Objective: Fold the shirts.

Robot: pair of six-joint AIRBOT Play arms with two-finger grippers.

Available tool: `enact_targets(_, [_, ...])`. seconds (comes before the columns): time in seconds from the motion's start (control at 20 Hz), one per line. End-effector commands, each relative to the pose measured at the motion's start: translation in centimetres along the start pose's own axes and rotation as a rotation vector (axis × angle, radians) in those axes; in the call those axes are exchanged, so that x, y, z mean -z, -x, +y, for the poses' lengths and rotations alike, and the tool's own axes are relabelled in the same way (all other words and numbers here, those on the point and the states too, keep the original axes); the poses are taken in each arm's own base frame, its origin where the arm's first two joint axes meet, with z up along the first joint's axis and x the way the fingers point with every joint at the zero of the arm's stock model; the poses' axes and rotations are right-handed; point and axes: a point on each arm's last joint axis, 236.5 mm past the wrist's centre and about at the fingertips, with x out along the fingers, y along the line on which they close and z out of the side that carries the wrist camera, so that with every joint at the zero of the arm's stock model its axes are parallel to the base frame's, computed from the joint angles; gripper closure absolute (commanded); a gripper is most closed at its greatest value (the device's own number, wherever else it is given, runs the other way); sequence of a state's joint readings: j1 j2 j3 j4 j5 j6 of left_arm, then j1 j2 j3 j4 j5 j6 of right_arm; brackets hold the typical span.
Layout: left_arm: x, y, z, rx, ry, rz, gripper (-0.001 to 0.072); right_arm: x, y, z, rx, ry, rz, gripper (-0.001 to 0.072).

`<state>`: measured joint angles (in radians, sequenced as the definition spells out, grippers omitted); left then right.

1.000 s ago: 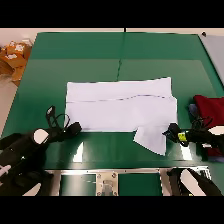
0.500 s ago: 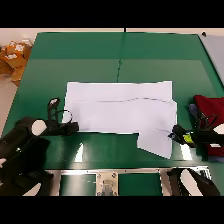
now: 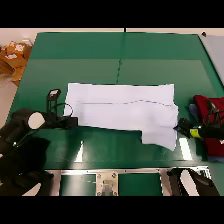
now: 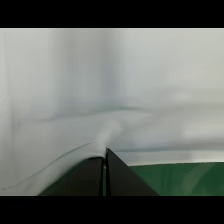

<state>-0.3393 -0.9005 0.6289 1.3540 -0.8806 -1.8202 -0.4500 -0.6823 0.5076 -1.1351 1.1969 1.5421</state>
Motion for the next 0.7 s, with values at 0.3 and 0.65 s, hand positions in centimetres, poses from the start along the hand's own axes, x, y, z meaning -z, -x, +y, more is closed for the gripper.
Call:
enact_targets(0.3, [-12.6,-3.0,-1.2,-0.041,-0.079,-0.061,0.0690,-13.1,-0.9,8.3,-0.109,0.152,-0.118,0.0695])
enact_targets(0.65, [-17.0,-9.9,0.1,0.012,-0.090,-0.004,0.0689,-19.2,-11.0,12.0,-0.112,0.243,-0.051,0.0694])
